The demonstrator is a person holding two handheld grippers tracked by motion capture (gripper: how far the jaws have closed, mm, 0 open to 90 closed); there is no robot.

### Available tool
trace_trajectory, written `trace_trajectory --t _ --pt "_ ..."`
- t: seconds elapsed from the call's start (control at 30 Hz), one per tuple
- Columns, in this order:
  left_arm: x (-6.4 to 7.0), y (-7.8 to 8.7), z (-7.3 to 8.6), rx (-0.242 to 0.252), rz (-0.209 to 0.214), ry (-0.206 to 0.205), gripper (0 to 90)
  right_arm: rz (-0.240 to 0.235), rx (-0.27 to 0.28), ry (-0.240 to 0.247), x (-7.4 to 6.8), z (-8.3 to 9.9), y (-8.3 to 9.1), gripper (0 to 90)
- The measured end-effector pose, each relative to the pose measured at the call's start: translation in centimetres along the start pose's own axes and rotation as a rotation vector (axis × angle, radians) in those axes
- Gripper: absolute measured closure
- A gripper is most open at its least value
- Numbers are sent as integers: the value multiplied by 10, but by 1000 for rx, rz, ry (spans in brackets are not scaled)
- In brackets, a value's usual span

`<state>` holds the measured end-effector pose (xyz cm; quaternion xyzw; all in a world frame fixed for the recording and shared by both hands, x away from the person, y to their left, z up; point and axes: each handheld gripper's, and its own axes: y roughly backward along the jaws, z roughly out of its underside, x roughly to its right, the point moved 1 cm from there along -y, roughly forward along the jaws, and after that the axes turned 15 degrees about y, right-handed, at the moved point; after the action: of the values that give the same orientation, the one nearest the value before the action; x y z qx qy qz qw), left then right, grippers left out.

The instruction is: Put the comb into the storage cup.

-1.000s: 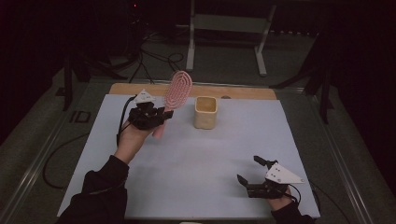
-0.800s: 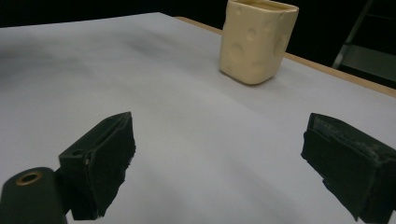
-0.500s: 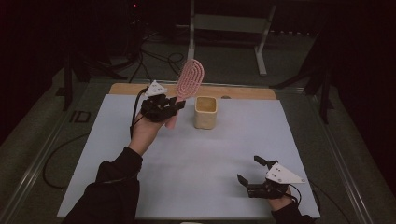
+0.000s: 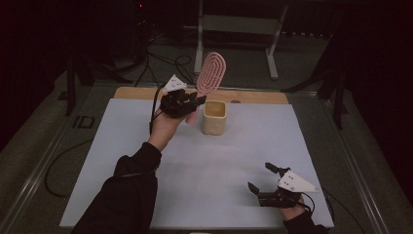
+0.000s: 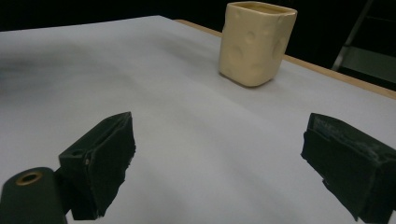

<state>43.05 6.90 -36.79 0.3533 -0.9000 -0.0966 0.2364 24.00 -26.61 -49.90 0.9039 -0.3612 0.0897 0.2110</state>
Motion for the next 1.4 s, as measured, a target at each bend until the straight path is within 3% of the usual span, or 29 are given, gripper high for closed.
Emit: trace_trajectory --t 0.17,0.23,0.67,0.9,0.97,1.2,1.4 --pt "-2 -11 -3 6 38 -2 700 -3 -1 -3 0 0 0 93" --pt "-3 -15 -5 7 67 17 700 -3 2 -2 0 0 0 92" --pt "-2 -37 -19 55 121 18 700 -7 6 -9 0 0 1 93" --pt "-1 -47 -26 103 160 -14 700 -9 7 -11 1 1 1 93" --pt "-3 -51 -26 122 189 11 700 -12 8 -13 1 1 1 92" --pt "-8 -67 -22 157 193 -4 700 -10 12 -16 1 1 1 92" --pt "-14 -77 -19 188 182 11 700 -12 15 -14 1 1 2 92"
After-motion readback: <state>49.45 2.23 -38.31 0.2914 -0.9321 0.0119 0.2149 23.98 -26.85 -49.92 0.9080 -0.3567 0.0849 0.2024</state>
